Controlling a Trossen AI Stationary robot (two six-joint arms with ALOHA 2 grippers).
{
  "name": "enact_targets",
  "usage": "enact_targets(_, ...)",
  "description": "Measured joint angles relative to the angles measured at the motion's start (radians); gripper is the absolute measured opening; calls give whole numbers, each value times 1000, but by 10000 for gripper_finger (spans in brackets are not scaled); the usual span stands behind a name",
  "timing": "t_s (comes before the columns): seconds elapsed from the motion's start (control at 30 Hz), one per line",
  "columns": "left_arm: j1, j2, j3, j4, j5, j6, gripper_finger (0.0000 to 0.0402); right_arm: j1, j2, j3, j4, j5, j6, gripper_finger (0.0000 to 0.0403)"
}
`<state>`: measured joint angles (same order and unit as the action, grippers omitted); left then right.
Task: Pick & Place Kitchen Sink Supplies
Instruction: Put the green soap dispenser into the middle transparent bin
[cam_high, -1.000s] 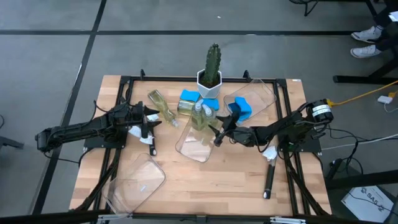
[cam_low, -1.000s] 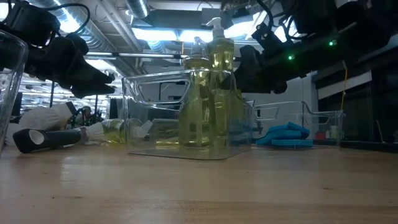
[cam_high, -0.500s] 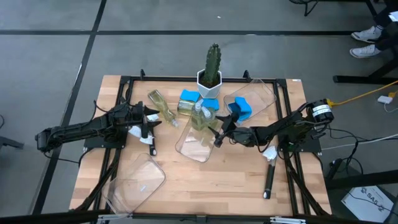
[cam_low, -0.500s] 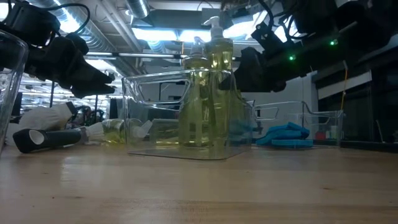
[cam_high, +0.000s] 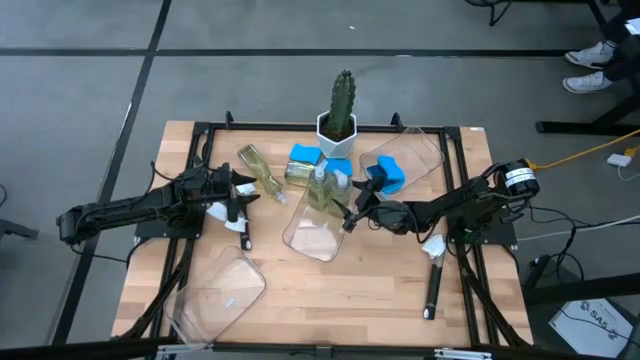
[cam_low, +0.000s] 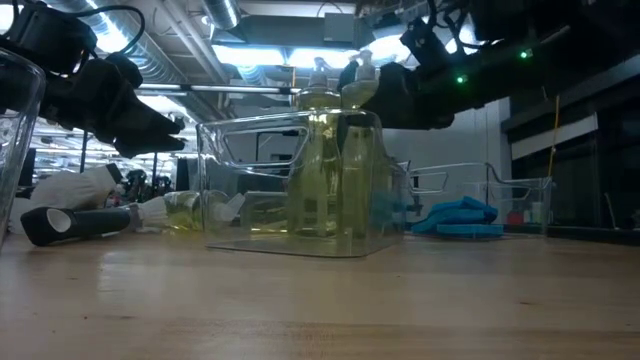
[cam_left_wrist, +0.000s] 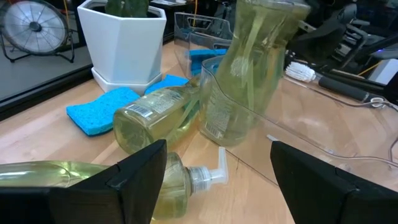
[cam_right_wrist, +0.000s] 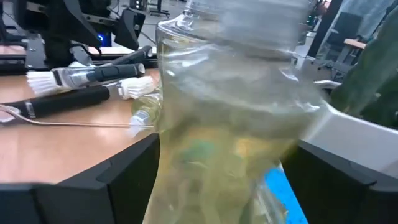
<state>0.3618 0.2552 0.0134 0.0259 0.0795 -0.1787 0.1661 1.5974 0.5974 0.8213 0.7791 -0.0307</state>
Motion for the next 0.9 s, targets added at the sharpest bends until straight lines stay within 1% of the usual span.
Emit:
enact_targets(0.07,0,0,0,0,0,0,281,6,0,8,-1,8,-9,322)
enact_targets(0.33,0,0,0,0,0,0,281,70,-14,14,-29,130,-57,322)
enact_targets(0.5,0,0,0,0,0,0,281,120,-59,14,-46,136,-46,322)
enact_targets(0.67,0,0,0,0,0,0,281,175,-111,14,-107,149,33,322)
enact_targets(0.77,0,0,0,0,0,0,281,211,-123,14,-170,172,111,322)
enact_targets(0.9,0,0,0,0,0,0,281,252,-123,14,-239,170,213,322)
